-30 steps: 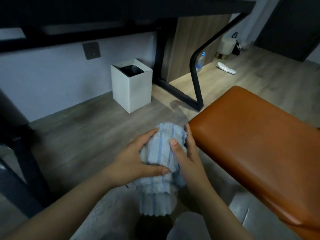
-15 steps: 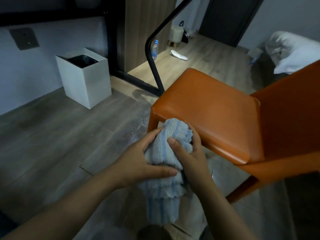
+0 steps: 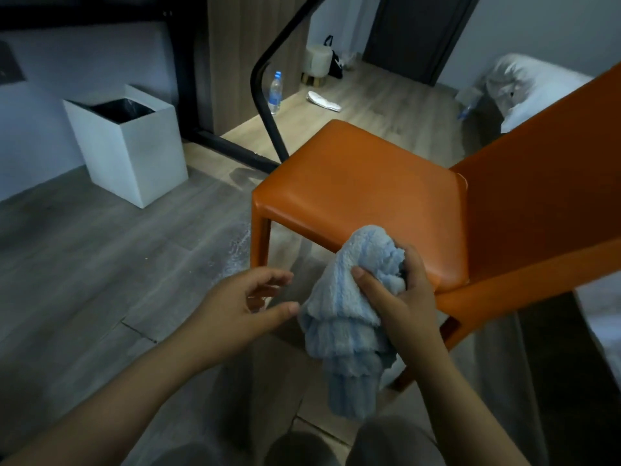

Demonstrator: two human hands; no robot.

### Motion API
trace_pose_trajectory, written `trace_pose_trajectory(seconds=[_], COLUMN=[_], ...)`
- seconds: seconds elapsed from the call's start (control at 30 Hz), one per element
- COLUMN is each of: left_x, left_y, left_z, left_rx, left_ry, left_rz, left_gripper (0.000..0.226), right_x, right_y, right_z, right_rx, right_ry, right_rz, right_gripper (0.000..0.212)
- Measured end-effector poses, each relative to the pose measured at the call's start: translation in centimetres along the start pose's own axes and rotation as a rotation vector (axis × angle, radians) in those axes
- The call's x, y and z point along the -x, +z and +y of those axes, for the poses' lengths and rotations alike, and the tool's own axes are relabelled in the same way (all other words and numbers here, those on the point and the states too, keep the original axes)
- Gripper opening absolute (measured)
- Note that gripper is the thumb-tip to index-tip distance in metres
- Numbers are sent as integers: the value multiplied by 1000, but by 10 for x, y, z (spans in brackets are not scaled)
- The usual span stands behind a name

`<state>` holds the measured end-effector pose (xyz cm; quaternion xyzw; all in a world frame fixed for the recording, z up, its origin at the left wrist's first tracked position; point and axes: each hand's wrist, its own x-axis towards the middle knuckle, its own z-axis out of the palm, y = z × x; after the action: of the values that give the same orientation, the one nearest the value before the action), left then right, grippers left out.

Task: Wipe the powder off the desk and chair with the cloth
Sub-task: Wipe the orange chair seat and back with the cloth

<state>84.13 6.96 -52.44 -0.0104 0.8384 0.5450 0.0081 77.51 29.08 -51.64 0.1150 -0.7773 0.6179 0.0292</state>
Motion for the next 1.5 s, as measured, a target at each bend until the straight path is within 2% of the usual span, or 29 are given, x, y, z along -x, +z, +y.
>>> trace_pose_trajectory(seconds=[0.07, 0.2, 0.5, 0.6, 0.7, 0.83, 1.1, 1.23, 1.33, 1.5], left_x=[-6, -14, -36, -48, -62, -82, -105, -110, -113, -116], left_y=[10, 37, 125, 152, 174, 197, 234, 243, 244, 238], left_z=[7, 20, 61, 86, 118, 166, 221, 218, 212, 204], left_rx=[-22, -39, -76, -73, -123, -92, 80, 147, 234, 370], left_ry=[18, 54, 202, 247, 306, 415, 455, 422, 381, 321], left_rz=[-6, -1, 152, 189, 159, 206, 89, -15, -54, -132], left_gripper=[34, 26, 22, 18, 20, 20, 18, 29, 35, 46], right_x=[5, 22, 34, 41, 45, 36, 0, -18, -30, -43], right_y=[-18, -56, -142, -181, -219, -261, -318, -334, -333, -311], right_z=[7, 26, 59, 58, 50, 28, -32, -58, -70, -69], right_rx=[19, 91, 173, 183, 177, 180, 363, 460, 492, 601], right_ry=[0, -30, -203, -209, -253, -407, -740, -854, -872, -765], right_rz=[33, 82, 54, 98, 158, 233, 431, 596, 654, 710], right_gripper=[50, 60, 60, 61, 64, 61, 57, 58, 56, 56])
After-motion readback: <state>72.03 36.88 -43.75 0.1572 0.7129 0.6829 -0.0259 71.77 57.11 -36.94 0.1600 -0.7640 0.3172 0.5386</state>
